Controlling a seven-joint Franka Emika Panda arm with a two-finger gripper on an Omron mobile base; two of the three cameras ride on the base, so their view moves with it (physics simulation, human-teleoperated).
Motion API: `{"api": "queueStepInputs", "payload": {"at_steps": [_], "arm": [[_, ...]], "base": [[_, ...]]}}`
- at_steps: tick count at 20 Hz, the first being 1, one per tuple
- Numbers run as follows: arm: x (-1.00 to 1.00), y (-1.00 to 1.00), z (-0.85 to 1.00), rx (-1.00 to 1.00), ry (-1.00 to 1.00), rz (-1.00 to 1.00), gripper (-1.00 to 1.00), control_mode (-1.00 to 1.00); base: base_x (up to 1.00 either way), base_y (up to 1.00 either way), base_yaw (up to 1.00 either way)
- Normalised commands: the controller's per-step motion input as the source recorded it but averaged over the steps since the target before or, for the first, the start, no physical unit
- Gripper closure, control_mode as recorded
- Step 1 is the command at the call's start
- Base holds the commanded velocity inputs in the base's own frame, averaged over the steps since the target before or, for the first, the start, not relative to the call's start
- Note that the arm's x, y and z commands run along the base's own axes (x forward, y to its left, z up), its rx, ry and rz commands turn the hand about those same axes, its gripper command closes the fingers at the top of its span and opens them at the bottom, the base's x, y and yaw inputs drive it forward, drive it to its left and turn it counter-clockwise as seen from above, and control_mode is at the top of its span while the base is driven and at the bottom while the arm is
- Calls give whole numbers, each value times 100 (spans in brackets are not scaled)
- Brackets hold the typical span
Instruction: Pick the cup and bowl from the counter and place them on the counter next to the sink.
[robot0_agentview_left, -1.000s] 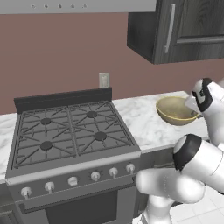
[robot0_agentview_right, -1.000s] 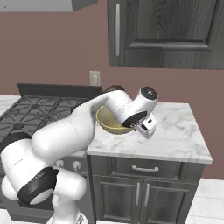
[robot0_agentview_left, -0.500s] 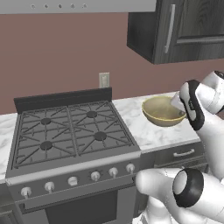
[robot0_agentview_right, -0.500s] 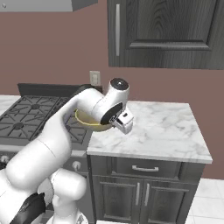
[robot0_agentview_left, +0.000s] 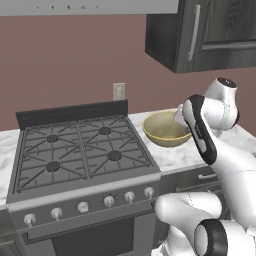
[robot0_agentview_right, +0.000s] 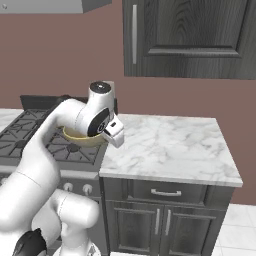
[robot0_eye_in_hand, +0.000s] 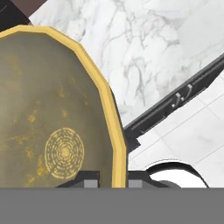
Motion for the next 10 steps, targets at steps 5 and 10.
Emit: {"api": "queueStepInputs", "payload": {"at_steps": [5, 10], "arm": [[-38, 38, 16, 1, 2, 2, 100, -100], [-33, 11, 6, 10, 0, 6, 100, -100]], "base": [[0, 0, 0], [0, 0, 0]]}}
